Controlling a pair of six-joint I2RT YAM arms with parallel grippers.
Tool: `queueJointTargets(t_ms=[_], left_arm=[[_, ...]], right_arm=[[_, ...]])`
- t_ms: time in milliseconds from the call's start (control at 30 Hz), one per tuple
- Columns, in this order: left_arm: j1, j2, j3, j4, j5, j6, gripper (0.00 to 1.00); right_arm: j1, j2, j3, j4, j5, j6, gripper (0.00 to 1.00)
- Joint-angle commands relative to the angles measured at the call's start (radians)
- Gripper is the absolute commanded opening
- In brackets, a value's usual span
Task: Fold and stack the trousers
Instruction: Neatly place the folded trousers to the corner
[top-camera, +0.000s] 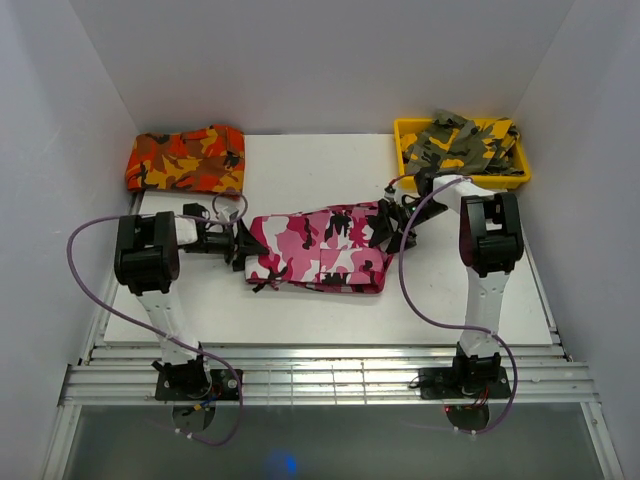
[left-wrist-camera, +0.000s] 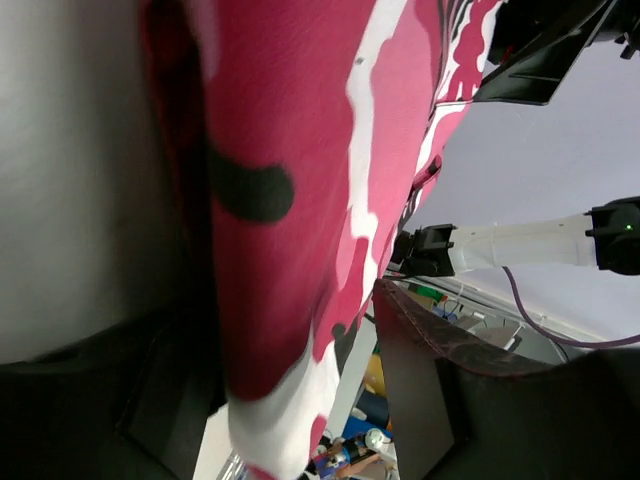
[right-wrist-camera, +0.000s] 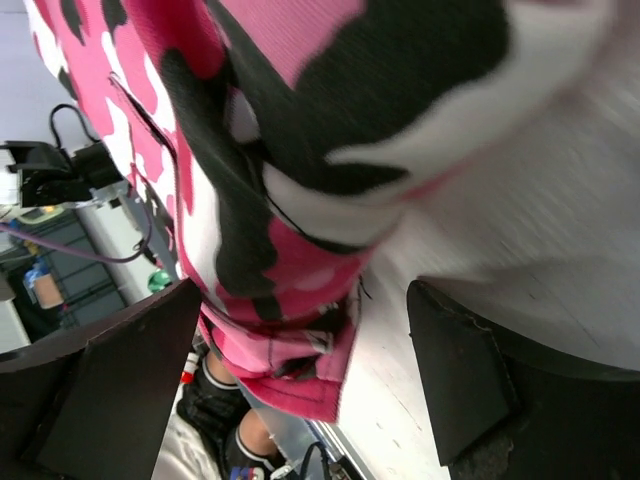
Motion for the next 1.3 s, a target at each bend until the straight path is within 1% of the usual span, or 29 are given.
queueJointTargets(t_ms=[0, 67, 100, 133, 200, 233, 267, 300, 333, 367, 400, 500, 533, 567, 600, 633, 667, 733, 767, 800, 833, 867, 1000, 1033, 1100, 1133, 1167, 1267], left_arm=[[-0.083, 0.109, -0.008, 0.074, -0.216, -0.010, 0.69], [-0.092, 0.129, 0.006, 0.084, -0.213, -0.018, 0.63], [-0.125, 0.130, 0.027, 0.085, -0.208, -0.030, 0.60], [-0.129, 0.129, 0.038, 0.085, -0.205, -0.038, 0.50], [-0.126, 0.097, 0.063, 0.079, -0.217, -0.036, 0.37], [-0.120, 0.078, 0.064, 0.076, -0.221, -0.036, 0.28], [-0.112, 0.057, 0.065, 0.074, -0.221, -0.035, 0.09], [-0.107, 0.034, 0.065, 0.068, -0.221, -0.035, 0.00], [-0.086, -0.016, 0.068, 0.059, -0.225, -0.029, 0.00], [-0.065, -0.046, 0.071, 0.047, -0.224, -0.021, 0.00], [-0.045, -0.107, 0.077, 0.039, -0.225, -0.010, 0.00], [-0.015, -0.205, 0.101, 0.004, -0.273, 0.016, 0.00], [-0.011, -0.266, 0.109, -0.004, -0.283, 0.025, 0.00], [-0.009, -0.294, 0.124, -0.016, -0.311, 0.039, 0.00], [-0.008, -0.319, 0.126, -0.016, -0.316, 0.040, 0.00], [-0.006, -0.340, 0.130, -0.022, -0.322, 0.044, 0.00], [-0.005, -0.374, 0.144, -0.034, -0.351, 0.051, 0.00], [0.001, -0.402, 0.149, -0.035, -0.372, 0.062, 0.00], [0.006, -0.423, 0.153, -0.031, -0.406, 0.074, 0.00], [0.020, -0.432, 0.155, -0.024, -0.417, 0.080, 0.00], [0.029, -0.439, 0.157, -0.015, -0.418, 0.088, 0.00], [0.038, -0.445, 0.161, -0.001, -0.425, 0.096, 0.00], [0.077, -0.469, 0.227, 0.057, -0.501, 0.162, 0.00], [0.101, -0.468, 0.257, 0.076, -0.529, 0.177, 0.00], [0.130, -0.457, 0.288, 0.136, -0.549, 0.177, 0.00], [0.159, -0.445, 0.307, 0.163, -0.556, 0.166, 0.00], [0.170, -0.439, 0.311, 0.226, -0.564, 0.163, 0.00], [0.198, -0.404, 0.353, 0.312, -0.604, 0.169, 0.00]], right_arm=[[0.032, 0.079, 0.031, -0.010, 0.000, -0.053, 0.91], [0.045, 0.108, 0.059, -0.013, -0.019, -0.063, 0.95], [0.048, 0.114, 0.065, -0.013, -0.033, -0.066, 0.96], [0.052, 0.116, 0.070, -0.015, -0.047, -0.064, 0.99], [0.060, 0.110, 0.086, -0.015, -0.068, -0.070, 0.87], [0.060, 0.096, 0.094, -0.012, -0.089, -0.072, 0.78], [0.060, 0.088, 0.103, -0.012, -0.097, -0.082, 0.57], [0.059, 0.079, 0.125, -0.013, -0.109, -0.090, 0.47], [0.060, 0.056, 0.135, -0.013, -0.131, -0.096, 0.37], [0.060, 0.044, 0.145, -0.016, -0.142, -0.102, 0.18], [0.060, 0.016, 0.163, -0.018, -0.175, -0.122, 0.09], [0.068, -0.042, 0.204, -0.019, -0.191, -0.161, 0.08], [0.072, -0.050, 0.220, -0.012, -0.189, -0.158, 0.08], [0.083, -0.057, 0.240, -0.001, -0.189, -0.150, 0.08], [0.092, -0.056, 0.264, 0.017, -0.185, -0.141, 0.08], [0.103, -0.051, 0.325, 0.022, -0.174, -0.123, 0.08], [0.127, -0.045, 0.353, 0.037, -0.166, -0.106, 0.08], [0.175, -0.034, 0.410, 0.095, -0.131, -0.066, 0.08], [0.189, -0.034, 0.421, 0.131, -0.122, -0.037, 0.08], [0.201, -0.030, 0.430, 0.222, -0.116, 0.000, 0.08], [0.212, -0.025, 0.441, 0.275, -0.104, 0.046, 0.08], [0.232, -0.019, 0.465, 0.328, -0.090, 0.133, 0.08], [0.279, 0.030, 0.556, 0.564, -0.013, 0.282, 0.08], [0.302, 0.051, 0.568, 0.662, 0.027, 0.301, 0.08], [0.325, 0.073, 0.599, 0.772, 0.061, 0.338, 0.08], [0.338, 0.093, 0.602, 0.828, 0.108, 0.351, 0.08], [0.359, 0.104, 0.605, 0.958, 0.131, 0.365, 0.08], [0.394, 0.154, 0.626, 1.118, 0.246, 0.425, 0.08]])
